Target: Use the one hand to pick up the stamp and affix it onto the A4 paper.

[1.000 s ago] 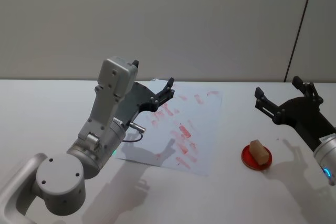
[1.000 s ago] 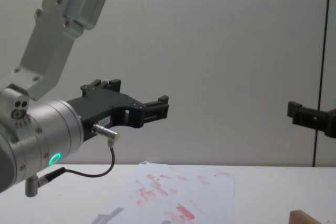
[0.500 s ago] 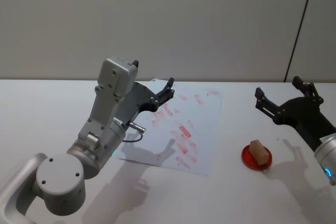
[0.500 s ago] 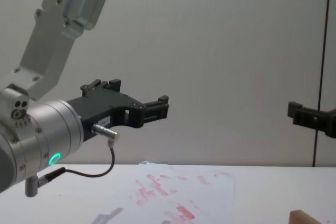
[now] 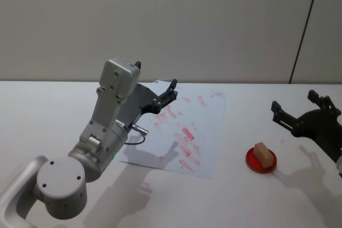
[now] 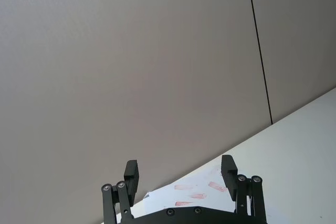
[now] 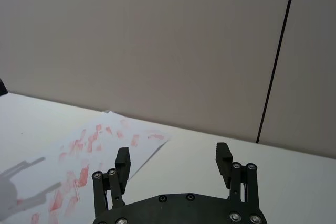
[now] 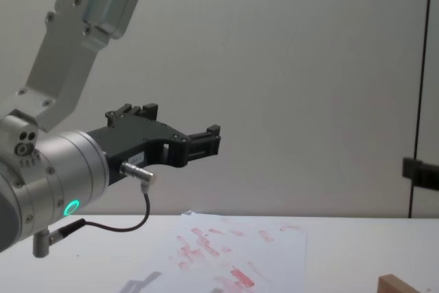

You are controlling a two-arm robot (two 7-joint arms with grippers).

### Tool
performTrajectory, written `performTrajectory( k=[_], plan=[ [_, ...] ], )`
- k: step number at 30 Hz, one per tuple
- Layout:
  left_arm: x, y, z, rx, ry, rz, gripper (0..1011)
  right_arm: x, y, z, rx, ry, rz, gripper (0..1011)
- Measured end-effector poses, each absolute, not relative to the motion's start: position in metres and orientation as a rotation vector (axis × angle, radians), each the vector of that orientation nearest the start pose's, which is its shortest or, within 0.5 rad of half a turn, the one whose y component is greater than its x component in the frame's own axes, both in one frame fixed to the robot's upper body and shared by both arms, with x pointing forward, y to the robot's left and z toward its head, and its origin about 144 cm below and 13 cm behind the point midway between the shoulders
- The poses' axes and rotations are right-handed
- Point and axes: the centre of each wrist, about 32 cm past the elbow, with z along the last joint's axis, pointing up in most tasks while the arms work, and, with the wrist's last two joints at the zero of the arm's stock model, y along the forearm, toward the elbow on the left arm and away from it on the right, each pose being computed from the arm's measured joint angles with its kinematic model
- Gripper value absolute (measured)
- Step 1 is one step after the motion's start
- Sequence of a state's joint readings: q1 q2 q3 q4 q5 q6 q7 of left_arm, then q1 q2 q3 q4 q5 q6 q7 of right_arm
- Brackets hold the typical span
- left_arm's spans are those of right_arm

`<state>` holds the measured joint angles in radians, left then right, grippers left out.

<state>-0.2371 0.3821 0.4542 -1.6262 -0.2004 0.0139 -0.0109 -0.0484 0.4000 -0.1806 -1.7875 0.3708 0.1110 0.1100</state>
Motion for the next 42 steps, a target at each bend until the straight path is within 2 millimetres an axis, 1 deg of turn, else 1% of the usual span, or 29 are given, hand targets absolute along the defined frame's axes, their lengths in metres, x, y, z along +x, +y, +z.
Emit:
performTrajectory(
  k=[7,16,24,36,42],
  plan=[
    [0.492,0.198,1.204,0.061,-0.268,1.124,1003,0.427,-0.276,1.189,-0.104,0.081,-1.199,1001],
    [0.492,0.198,1.204,0.061,-0.268,1.124,1003,0.42,-0.28,1.185,-0.191,0.13,-1.156,1001],
    [0.492,0.198,1.204,0.061,-0.268,1.124,1002,0.417,-0.274,1.18,-0.259,0.127,-1.122,1001],
    [0.492,0.198,1.204,0.061,-0.268,1.124,1002,0.414,-0.261,1.171,-0.326,0.141,-1.125,1001],
    [0.492,0.198,1.204,0.061,-0.268,1.124,1002,0.416,-0.25,1.166,-0.352,0.157,-1.134,1001]
  ],
)
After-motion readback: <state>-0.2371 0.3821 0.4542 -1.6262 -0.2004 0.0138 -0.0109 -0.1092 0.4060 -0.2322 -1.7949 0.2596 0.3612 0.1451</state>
